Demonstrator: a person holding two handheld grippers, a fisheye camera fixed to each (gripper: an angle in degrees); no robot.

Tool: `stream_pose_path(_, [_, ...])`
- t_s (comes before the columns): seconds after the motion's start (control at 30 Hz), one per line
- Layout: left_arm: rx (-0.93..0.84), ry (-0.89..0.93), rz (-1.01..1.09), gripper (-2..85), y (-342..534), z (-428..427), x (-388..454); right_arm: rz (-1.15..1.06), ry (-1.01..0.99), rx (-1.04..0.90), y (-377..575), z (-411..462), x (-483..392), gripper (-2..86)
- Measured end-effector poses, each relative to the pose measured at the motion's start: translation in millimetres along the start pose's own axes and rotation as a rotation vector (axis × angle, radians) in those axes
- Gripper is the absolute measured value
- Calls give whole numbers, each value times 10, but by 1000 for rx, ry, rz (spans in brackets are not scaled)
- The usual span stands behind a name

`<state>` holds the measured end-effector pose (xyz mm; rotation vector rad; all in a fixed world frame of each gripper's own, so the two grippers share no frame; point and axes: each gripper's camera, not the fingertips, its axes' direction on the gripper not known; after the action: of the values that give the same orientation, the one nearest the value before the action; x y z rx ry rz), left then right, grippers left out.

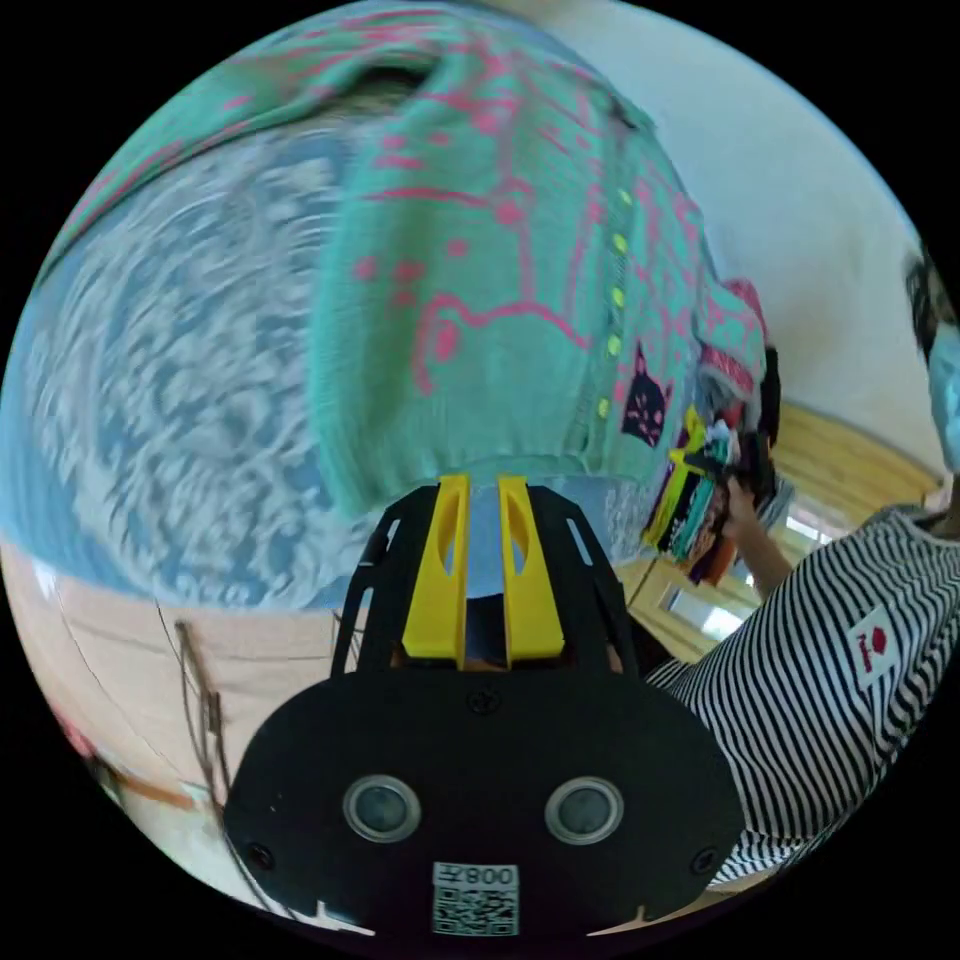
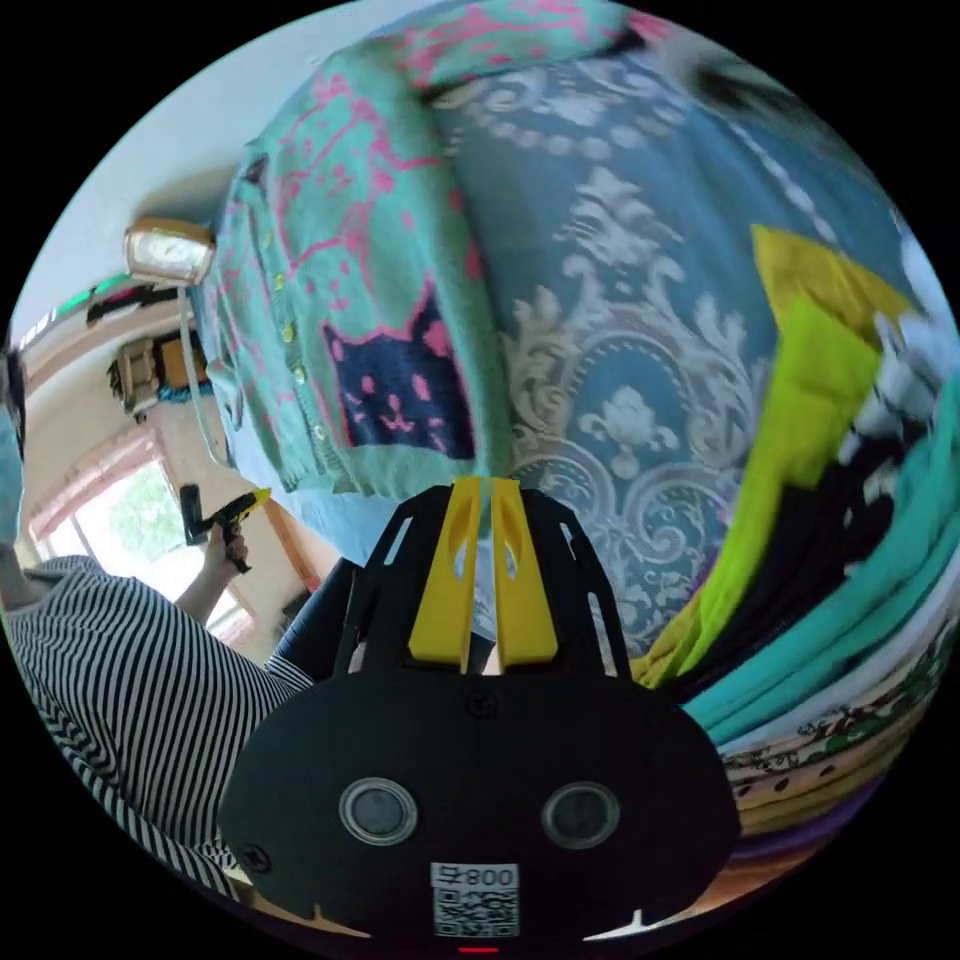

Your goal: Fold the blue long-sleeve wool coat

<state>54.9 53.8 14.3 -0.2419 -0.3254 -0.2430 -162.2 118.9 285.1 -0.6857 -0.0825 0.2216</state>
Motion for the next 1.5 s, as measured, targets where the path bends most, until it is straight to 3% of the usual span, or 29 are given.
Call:
stream_pose_path(0.17, [-116,-211,337,69,-426,520,966,-403,55,-56,-374,580,-1714,50])
stream_pose_path(0.33, [-156,-340,372,63,-499,698,1218,-825,315,-113,-231,1565,-3256,60])
stream_pose_path(0.43, [-159,-365,380,37,-596,755,1344,-926,434,-157,-159,2007,-3662,62])
stream_pose_path(0.67, [-173,-321,352,4,-750,749,1596,-1005,513,-186,-133,2366,-4158,41])
stream_pose_path(0.9, [-184,-213,314,0,-720,622,1758,-1025,430,-240,-118,2262,-4483,22])
stream_pose_path(1.1, [-161,-155,173,4,-819,661,1634,-959,411,-303,-489,2705,-4476,21])
stream_pose_path(1.2, [-96,-242,132,11,-793,420,1637,-957,389,-283,-576,2734,-4455,21])
stream_pose_path(1.33, [-134,-399,127,24,-895,396,1554,-960,404,-293,-741,2824,-4474,21])
stream_pose_path(1.5, [-193,-384,144,14,-977,412,1572,-929,354,-316,-988,2800,-4377,20])
